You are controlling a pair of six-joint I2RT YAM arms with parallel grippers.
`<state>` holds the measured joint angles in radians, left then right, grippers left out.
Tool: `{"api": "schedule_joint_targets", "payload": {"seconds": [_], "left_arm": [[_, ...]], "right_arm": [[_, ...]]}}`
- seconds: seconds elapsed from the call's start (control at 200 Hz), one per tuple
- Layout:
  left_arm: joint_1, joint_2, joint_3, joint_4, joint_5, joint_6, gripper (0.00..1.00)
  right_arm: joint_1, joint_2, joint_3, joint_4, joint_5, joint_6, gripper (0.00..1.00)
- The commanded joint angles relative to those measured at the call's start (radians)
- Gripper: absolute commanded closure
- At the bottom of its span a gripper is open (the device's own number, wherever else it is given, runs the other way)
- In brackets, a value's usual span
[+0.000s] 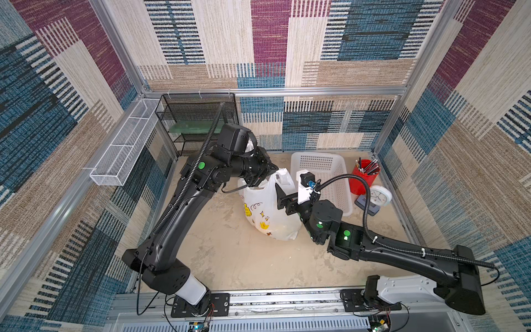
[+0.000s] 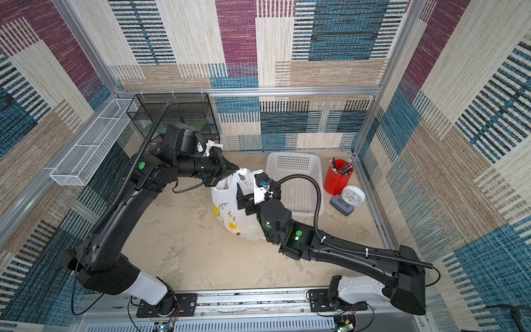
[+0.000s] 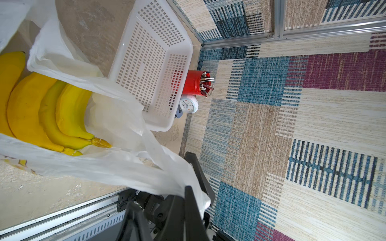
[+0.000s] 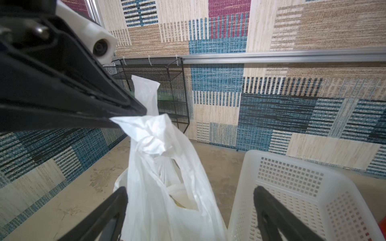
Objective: Place the banana into a plastic bag & tie a knot
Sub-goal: Adjust the plastic bag at the center of the board.
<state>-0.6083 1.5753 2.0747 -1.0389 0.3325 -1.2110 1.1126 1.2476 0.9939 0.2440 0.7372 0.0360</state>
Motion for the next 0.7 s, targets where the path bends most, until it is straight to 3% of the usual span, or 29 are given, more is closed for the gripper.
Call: {"api": "schedule_joint_targets", "payload": {"seconds": [0.0,0.145,0.2,0.285,0.345,0.446,0.571,0.691], "left_arm": [[0.005,0.014,0.022,0.034,0.026,0.014,1.00],[0.018,0.019,0.028,0.037,0.037,0.016,1.00],[0.020,0.017,0.028,0.042,0.039,0.016,1.00],[0.024,0.016,0.035,0.037,0.038,0.017,1.00],[0.027,0.008,0.049,0.021,0.020,0.023,1.00],[0.036,-0.025,0.075,-0.015,-0.041,0.042,1.00],[0.036,-0.099,0.064,-0.012,-0.130,0.050,1.00],[0.036,-0.156,0.038,-0.009,-0.192,0.056,1.00]], "right_arm": [[-0.001,0.040,0.034,0.072,-0.058,0.005,0.05],[-0.010,0.101,0.076,0.078,-0.062,0.029,0.05],[-0.028,0.139,0.104,0.043,-0.011,0.099,0.05],[-0.096,0.174,0.109,0.045,0.002,0.170,0.03],[-0.140,0.195,0.110,0.084,-0.054,0.179,0.00],[-0.184,0.275,0.177,0.082,-0.166,0.149,0.24],[-0.207,0.370,0.260,0.122,-0.332,0.058,0.46],[-0.230,0.444,0.377,0.108,-0.480,-0.012,0.55]]}}
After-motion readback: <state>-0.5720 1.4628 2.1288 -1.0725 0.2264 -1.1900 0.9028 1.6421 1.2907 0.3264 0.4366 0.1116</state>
